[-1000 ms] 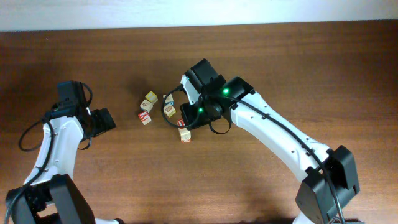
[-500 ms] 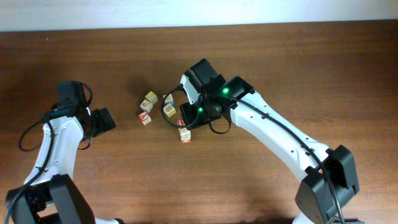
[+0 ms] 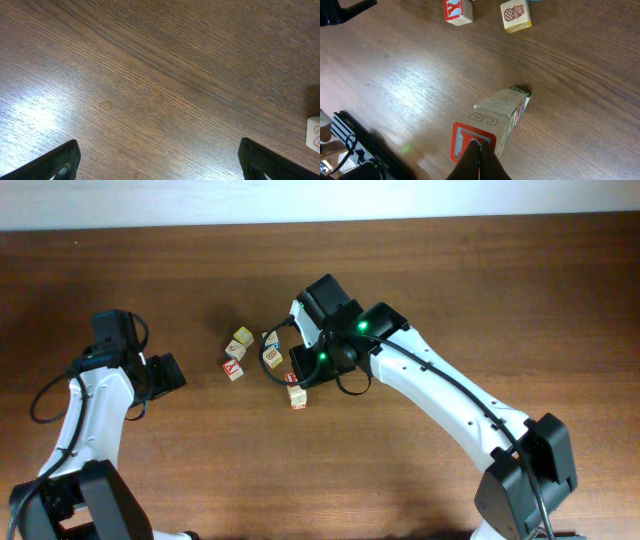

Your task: Rotate 5 blocks

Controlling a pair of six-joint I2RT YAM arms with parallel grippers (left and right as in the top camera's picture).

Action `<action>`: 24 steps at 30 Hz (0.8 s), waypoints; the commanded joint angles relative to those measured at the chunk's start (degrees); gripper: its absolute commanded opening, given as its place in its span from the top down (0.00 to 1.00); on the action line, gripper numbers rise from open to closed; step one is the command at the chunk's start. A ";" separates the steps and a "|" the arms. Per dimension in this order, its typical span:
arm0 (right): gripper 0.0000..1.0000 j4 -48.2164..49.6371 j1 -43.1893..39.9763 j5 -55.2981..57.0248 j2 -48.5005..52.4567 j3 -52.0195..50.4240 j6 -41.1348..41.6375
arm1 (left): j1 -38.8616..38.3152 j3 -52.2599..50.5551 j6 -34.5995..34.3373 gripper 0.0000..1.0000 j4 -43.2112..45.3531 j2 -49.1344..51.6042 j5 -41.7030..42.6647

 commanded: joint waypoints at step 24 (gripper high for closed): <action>0.95 -11.23 0.42 2.71 1.11 15.82 -5.97 | -0.02 0.87 0.31 0.01 -0.07 -1.05 -0.79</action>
